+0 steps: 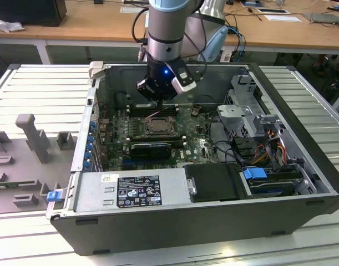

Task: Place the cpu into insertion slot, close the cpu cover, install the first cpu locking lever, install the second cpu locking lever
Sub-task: 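Install the first cpu locking lever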

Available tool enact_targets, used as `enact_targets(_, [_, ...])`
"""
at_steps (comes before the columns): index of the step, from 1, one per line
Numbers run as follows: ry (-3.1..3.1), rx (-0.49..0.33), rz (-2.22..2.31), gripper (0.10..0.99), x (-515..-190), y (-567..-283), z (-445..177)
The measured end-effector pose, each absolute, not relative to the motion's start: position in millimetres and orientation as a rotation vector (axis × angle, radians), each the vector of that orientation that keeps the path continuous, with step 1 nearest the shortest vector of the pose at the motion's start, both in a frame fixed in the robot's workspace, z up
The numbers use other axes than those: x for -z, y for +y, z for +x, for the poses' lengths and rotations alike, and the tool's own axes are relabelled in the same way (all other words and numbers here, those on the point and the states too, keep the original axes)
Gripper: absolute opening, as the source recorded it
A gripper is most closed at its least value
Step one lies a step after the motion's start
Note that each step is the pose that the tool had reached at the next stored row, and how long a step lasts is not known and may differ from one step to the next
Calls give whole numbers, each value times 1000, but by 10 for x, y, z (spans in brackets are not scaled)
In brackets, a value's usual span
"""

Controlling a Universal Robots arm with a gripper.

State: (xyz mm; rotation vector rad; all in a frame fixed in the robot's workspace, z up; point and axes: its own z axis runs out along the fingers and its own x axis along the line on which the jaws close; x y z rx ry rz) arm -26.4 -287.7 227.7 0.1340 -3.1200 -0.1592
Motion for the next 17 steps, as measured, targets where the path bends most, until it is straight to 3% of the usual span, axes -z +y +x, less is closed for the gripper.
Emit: enact_targets(17, [-3120, 159, 134, 106, -2121, -2868, -161])
